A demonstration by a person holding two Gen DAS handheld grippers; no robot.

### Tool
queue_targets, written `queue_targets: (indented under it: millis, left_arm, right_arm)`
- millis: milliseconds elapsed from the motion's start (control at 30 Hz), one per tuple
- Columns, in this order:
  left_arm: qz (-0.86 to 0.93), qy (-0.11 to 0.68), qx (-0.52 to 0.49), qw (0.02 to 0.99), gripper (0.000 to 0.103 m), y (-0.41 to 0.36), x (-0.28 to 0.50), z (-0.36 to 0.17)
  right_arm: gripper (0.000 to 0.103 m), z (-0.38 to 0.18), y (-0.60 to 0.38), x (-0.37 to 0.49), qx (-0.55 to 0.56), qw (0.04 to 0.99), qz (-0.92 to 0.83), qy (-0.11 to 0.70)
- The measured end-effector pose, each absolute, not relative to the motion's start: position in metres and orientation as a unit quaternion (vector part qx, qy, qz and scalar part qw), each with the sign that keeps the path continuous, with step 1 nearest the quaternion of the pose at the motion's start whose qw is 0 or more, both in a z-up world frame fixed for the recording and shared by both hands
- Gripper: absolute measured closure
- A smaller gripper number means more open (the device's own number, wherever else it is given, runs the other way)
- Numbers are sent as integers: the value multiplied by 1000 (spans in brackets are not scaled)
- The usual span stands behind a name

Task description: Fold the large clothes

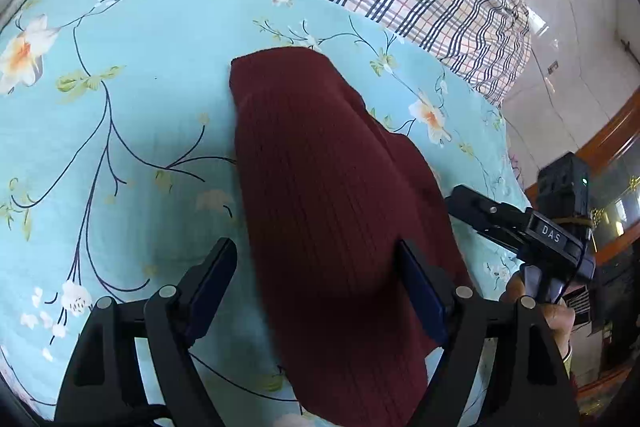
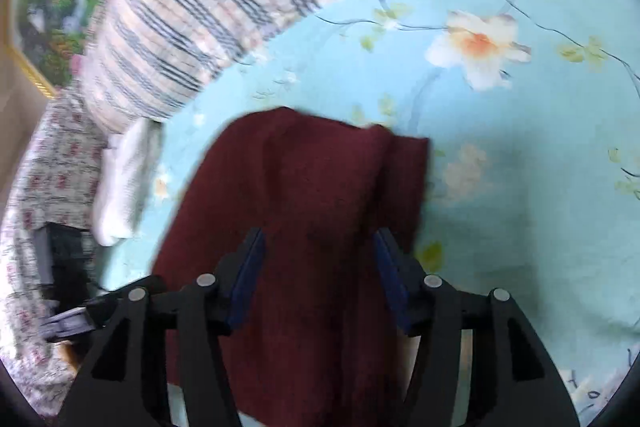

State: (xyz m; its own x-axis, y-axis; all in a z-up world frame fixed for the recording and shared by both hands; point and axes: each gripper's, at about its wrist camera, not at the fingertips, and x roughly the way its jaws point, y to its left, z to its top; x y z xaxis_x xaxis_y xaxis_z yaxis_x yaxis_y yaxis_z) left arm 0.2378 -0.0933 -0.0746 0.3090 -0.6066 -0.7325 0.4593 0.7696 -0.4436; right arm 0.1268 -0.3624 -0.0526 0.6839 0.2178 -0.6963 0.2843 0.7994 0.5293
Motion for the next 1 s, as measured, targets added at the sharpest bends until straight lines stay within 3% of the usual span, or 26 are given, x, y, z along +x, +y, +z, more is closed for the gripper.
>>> queue_targets:
  millis: [100,167,367,533,600,733,800,833,867,1000]
  left_arm:
    - [-333,494,-75,800,20,-98,238,-81]
    - [-331,499,-65,799,22,-103,237,-83]
    - [-330,496,-15,803,23,-125,230,-81]
    - [-313,529,-4,789,16,-146,225,-122]
    - [-311,513,10,800,14,-151,219,-124]
    - [-322,522,1,790,15,-147,219,-118]
    - [-326,527,-19,784,17,-137,220,-110]
    - [-328,523,-25,786,17,-131,220,-105]
    - [-330,517,-29,790,17,-126,218,-98]
    - [-333,504,-51,795,17,-110,224,-77]
  right_arm:
    - [49,-70,-360,144,336,837,5,431]
    - [91,-86,-359,152,353,819,11,452]
    - [93,-42,-374,120,366,853,10,371]
    - [93,-93,-377,129,351,820,-25,452]
    - [93,-94,-378,125,354,825,-32,439]
    - [80,-79,-376,116,346,830,-47,434]
    - [59,-71,-373,114,343,830,-56,435]
    - [41,-65,-373,110,347,833,-59,427]
    - [34,-61,-376,107,351,837,-59,416]
    - [34,-62,-381,114,370,829,-35,418]
